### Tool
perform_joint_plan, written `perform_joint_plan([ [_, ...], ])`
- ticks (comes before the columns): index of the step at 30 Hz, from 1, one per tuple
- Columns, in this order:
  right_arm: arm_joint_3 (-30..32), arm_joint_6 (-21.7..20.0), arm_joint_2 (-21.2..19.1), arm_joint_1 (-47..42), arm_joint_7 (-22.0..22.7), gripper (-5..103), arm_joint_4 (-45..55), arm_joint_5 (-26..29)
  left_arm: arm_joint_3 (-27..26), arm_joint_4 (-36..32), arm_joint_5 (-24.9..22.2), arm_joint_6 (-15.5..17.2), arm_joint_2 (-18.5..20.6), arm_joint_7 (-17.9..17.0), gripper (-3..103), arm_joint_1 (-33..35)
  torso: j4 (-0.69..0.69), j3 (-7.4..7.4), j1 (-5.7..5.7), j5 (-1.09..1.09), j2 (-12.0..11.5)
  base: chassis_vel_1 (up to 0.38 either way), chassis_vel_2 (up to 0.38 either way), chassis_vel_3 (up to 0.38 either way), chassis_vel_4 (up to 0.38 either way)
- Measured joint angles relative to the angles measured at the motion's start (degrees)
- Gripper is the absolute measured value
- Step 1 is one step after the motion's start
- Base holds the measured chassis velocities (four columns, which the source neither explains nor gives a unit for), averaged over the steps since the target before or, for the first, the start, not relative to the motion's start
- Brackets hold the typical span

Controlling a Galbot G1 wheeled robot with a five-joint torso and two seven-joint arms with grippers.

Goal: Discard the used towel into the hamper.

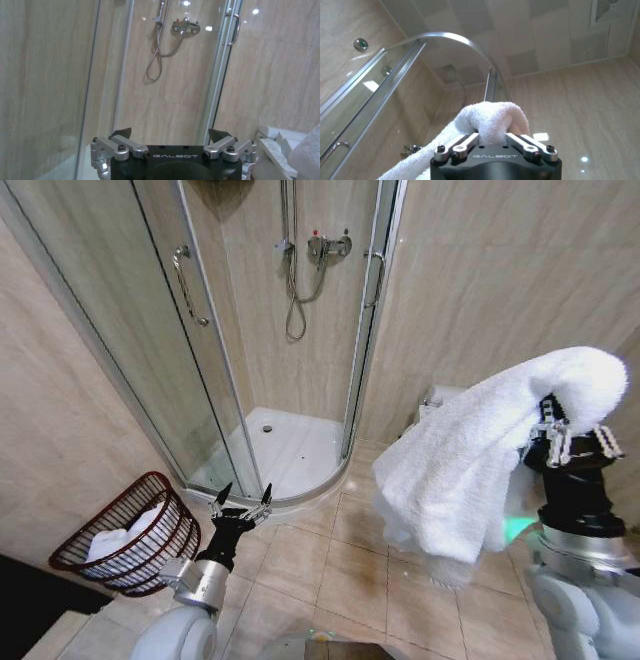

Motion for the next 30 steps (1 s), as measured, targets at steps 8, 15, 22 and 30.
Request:
perform_joint_plan([
  [8,-0.37,0.08,0.22,0.0,0.02,9,0.45,-0.21,0.0,0.0,0.0,0.0,0.0,0.0,100,0.0,0.0,0.9,0.68,-0.01,1.59,0.0,0.0,0.0,0.0],
  [15,0.14,0.58,0.41,-0.71,-0.05,9,0.6,0.01,0.0,0.0,0.0,0.0,0.0,0.0,100,0.0,0.0,1.86,1.41,0.0,3.27,0.0,0.0,0.0,0.0],
  [22,0.99,0.7,-0.02,-0.91,-0.08,9,0.87,0.56,0.0,0.0,0.0,0.0,0.0,0.0,100,0.0,0.01,2.87,2.13,0.0,5.02,0.0,0.0,0.0,0.0],
  [30,1.21,0.95,-0.41,-1.04,-0.41,9,0.68,0.62,0.0,0.0,0.0,0.0,0.0,0.0,100,0.0,0.0,4.06,3.02,0.0,7.09,0.0,0.0,0.0,0.0],
])
